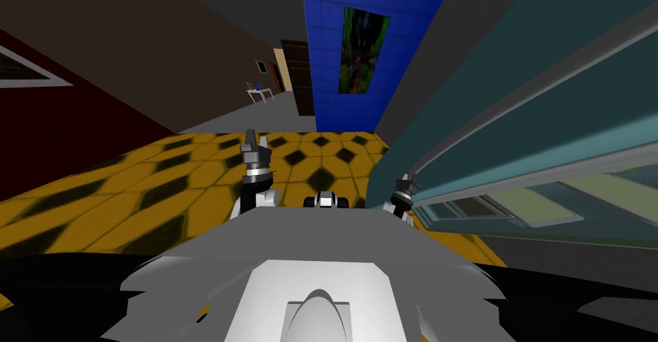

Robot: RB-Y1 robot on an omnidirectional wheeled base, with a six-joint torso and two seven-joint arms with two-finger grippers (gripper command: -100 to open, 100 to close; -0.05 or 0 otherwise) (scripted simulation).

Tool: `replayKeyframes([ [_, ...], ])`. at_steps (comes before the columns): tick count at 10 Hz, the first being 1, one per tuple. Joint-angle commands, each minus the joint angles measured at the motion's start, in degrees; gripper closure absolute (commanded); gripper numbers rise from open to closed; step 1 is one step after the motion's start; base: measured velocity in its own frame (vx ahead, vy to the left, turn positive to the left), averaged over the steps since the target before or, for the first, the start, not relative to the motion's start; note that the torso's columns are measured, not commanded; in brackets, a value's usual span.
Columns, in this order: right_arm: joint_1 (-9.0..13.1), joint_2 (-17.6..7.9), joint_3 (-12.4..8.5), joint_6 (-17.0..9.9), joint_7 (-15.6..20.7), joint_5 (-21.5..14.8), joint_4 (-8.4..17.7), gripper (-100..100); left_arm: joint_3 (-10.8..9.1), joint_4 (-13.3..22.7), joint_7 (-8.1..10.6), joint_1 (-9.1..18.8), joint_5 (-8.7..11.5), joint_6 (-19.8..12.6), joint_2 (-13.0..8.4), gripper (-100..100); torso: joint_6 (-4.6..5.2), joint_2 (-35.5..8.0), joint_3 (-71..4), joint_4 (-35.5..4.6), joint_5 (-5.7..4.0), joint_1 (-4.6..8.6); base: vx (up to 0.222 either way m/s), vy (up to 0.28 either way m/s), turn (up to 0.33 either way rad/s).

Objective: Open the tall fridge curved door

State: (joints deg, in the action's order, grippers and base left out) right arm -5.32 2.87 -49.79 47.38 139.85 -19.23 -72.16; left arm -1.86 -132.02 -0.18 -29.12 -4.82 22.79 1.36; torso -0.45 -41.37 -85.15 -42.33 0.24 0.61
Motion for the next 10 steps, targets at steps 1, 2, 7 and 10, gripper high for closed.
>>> replayKeyframes([
  [1, 1.38, -0.29, -1.55, -0.55, 1.70, 1.39, -0.27, 100, 0.00, 0.00, 0.00, 0.01, 0.00, 0.00, 0.00, 0, -0.07, -0.05, 0.01, -0.01, 0.00, 0.09, 0.211, 0.225, -0.056],
  [2, 1.74, -0.19, -2.58, -0.79, 2.74, 2.30, -0.32, 100, 0.00, 0.00, 0.00, 0.00, 0.00, 0.00, 0.00, 0, -0.08, 0.14, -0.08, 0.00, 0.09, -0.19, 0.274, 0.300, -0.097],
  [7, 2.04, -0.04, -4.87, -0.99, 4.41, 3.91, 0.12, 100, -0.01, 0.00, 0.00, 0.01, 0.00, 0.00, -0.01, 0, 0.30, -0.59, 0.37, 0.05, -0.16, -0.40, 0.152, 0.165, -0.034],
  [10, 2.59, -0.06, -6.11, -1.06, 5.49, 4.76, 0.29, 100, 0.00, 0.00, 0.00, 0.00, 0.00, 0.00, -0.01, 0, 0.19, -0.35, 0.20, -0.01, 0.03, -0.28, 0.204, 0.148, -0.041],
])
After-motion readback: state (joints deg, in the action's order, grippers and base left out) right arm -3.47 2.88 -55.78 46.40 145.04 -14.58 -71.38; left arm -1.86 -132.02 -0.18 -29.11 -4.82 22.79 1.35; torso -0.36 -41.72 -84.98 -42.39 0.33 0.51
